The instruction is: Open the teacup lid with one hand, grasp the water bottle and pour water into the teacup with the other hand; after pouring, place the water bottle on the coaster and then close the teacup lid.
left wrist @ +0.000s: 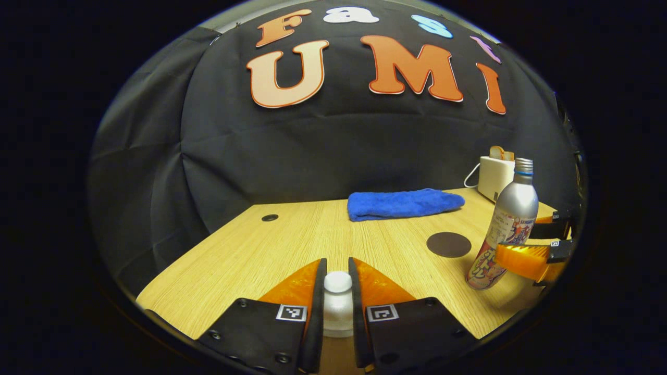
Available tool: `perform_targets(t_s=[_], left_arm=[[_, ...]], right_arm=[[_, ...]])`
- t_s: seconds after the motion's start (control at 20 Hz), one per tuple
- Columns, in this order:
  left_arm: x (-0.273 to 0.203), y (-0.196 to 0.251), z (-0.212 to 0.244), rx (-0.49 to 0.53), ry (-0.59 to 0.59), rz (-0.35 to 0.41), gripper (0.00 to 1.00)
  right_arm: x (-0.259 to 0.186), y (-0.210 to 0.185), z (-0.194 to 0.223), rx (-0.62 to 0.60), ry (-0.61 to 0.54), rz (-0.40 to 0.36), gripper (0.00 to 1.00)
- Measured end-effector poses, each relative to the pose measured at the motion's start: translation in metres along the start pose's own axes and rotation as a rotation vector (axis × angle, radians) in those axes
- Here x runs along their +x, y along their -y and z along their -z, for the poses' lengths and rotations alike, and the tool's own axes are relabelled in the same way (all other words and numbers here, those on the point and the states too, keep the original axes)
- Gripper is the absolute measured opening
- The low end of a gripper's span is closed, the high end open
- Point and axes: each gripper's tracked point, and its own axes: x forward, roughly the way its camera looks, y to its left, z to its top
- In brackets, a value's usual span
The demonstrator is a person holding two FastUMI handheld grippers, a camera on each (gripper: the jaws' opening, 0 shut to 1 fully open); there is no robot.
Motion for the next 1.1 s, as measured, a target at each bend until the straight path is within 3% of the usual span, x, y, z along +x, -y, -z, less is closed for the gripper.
perform_targets(t_s=[0.35,0.5,0.55,0.7,0.75,0.8,0.95,1.1], left_arm=[[-0.011,-0.015,-0.02,-0.026,0.063,-0.024,0.28],[-0.016,-0.025,-0.023,-0.029,0.076,-0.045,0.32],[-0.018,-0.027,-0.022,-0.03,0.076,-0.049,0.27],[-0.025,-0.037,-0.019,-0.039,0.076,-0.061,0.28],[-0.027,-0.04,-0.017,-0.042,0.075,-0.067,0.23],[-0.028,-0.044,-0.016,-0.046,0.075,-0.072,0.28],[-0.032,-0.053,-0.013,-0.054,0.075,-0.084,0.23],[-0.036,-0.061,-0.011,-0.053,0.077,-0.098,0.28]], right_arm=[[0.008,-0.004,0.004,-0.024,-0.051,0.012,0.92],[0.01,-0.007,0.007,-0.024,-0.07,0.012,0.84],[0.011,-0.006,0.006,-0.031,-0.069,0.014,0.82],[0.011,-0.006,0.005,-0.057,-0.07,0.016,0.8],[0.011,-0.005,0.004,-0.075,-0.076,0.022,0.79],[0.012,-0.004,0.002,-0.102,-0.078,0.032,0.79],[0.016,0.002,-0.008,-0.2,-0.066,0.079,0.79],[0.02,0.005,-0.017,-0.282,-0.071,0.101,0.79]])
